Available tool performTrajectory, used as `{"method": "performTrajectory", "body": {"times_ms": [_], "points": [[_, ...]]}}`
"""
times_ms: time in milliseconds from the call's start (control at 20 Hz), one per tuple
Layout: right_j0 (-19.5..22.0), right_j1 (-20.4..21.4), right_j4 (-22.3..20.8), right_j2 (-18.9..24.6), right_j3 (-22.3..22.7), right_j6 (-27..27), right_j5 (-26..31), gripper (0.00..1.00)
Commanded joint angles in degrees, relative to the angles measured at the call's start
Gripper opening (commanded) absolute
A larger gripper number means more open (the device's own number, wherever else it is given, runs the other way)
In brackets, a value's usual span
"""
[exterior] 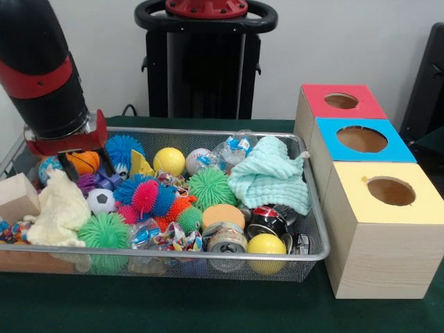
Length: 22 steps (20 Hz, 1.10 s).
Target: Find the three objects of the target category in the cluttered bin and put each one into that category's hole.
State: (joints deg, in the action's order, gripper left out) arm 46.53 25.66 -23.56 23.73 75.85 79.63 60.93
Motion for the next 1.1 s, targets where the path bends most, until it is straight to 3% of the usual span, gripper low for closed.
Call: {"method": "performTrajectory", "body": {"times_ms": [50,400,750,1100], "points": [[-0.91,0.73,-2.97,4.53,-2.9,-15.9,6.42,1.0],[0.19,-1.84,-3.43,5.37,-5.62,-18.49,7.26,1.0],[-2.11,-6.77,-7.13,4.01,-6.54,-13.03,-2.09,1.0],[-0.48,-9.66,-9.48,4.62,-3.61,-11.05,-11.64,1.0]]}}
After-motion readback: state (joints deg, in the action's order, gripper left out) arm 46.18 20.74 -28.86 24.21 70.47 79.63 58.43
